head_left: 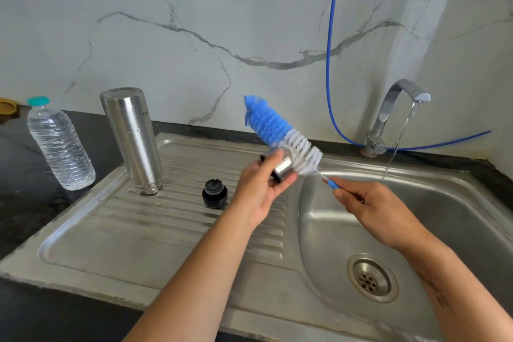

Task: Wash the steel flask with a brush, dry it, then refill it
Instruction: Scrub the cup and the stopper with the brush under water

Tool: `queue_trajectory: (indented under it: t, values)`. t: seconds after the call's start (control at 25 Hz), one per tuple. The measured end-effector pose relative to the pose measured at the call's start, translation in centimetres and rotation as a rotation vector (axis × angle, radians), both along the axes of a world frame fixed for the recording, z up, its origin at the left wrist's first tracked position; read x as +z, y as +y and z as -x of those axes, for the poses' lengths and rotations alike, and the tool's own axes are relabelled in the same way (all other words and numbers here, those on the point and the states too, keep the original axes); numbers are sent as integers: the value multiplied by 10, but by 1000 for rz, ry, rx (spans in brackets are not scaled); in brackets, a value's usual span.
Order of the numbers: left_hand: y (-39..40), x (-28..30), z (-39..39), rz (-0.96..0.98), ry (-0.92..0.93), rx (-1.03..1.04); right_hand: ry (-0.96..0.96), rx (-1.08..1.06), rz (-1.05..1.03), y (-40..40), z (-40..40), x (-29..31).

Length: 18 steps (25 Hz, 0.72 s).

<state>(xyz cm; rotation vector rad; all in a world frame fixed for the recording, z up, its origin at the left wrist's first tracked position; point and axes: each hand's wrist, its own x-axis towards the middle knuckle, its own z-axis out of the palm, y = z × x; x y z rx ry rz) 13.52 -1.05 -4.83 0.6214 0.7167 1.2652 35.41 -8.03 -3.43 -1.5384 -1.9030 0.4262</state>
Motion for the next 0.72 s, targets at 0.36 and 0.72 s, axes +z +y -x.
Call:
queue_trajectory:
  t: [0.36,0.72]
  values:
    - [-2,4,-1,-82,-33,2,82,41,76,-3,-3,5]
    - [1,4,2,-141,14,16,84,101,151,-1,-8,6]
